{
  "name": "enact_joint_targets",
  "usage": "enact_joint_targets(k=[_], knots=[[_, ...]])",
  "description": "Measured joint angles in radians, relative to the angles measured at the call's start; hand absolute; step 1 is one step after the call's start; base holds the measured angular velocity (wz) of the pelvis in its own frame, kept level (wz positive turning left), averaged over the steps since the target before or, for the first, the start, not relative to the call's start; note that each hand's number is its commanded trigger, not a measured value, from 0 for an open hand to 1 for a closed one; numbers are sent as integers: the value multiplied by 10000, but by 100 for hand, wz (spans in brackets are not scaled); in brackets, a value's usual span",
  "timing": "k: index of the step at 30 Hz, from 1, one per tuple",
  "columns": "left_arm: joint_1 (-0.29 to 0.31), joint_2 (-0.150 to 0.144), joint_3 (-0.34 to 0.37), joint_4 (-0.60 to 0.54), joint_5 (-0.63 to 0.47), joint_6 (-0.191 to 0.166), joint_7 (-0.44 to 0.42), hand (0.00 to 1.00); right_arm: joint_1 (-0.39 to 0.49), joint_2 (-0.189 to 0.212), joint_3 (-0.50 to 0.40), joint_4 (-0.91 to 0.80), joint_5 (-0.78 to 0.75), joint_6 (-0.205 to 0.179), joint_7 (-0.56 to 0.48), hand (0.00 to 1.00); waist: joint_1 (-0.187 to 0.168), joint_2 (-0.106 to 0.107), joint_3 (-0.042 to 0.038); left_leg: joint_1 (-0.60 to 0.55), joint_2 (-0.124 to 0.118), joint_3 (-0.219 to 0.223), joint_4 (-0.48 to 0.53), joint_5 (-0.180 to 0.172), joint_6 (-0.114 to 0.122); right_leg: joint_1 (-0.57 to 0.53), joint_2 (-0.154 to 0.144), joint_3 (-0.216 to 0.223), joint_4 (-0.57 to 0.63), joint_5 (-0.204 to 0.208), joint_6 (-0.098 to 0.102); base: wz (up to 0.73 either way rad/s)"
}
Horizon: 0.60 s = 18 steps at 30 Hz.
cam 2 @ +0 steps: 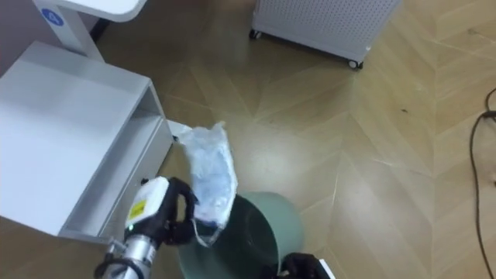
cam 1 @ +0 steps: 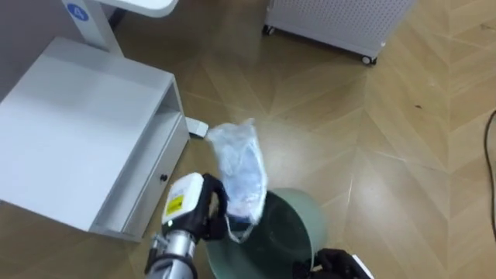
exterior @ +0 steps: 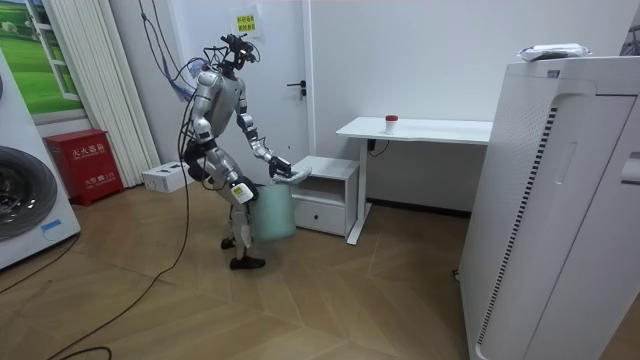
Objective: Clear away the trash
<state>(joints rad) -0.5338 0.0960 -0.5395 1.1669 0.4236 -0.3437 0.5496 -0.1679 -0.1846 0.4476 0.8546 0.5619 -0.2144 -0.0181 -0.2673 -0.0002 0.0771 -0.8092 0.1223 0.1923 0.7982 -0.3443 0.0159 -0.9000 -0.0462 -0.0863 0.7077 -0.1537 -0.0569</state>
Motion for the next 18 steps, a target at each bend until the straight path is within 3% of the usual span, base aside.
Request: enact_joint_targets(k=[4, 13, 18], knots=[[168, -13, -405, -6, 3, 10, -609, 100, -17, 157, 11, -33, -3, 30, 0, 100, 5, -135, -85, -29, -15, 82, -49, 1, 5, -121, 22, 105, 12, 0, 10, -5], [533, -149, -1248, 296, 102, 86, -1983, 100, -58, 317, 141, -24, 1, -27, 1, 100, 46, -154, -129, 122, -2, 220, -93, 3, 10, -71, 59, 191, 19, 22, 23, -3], [956, -121, -1544, 591, 96, 418, -2901, 100, -49, 347, 225, 53, 2, -54, 180, 100, 35, -133, -144, 188, -33, 291, -182, 22, -1, -82, 68, 300, 6, 51, 30, -2]])
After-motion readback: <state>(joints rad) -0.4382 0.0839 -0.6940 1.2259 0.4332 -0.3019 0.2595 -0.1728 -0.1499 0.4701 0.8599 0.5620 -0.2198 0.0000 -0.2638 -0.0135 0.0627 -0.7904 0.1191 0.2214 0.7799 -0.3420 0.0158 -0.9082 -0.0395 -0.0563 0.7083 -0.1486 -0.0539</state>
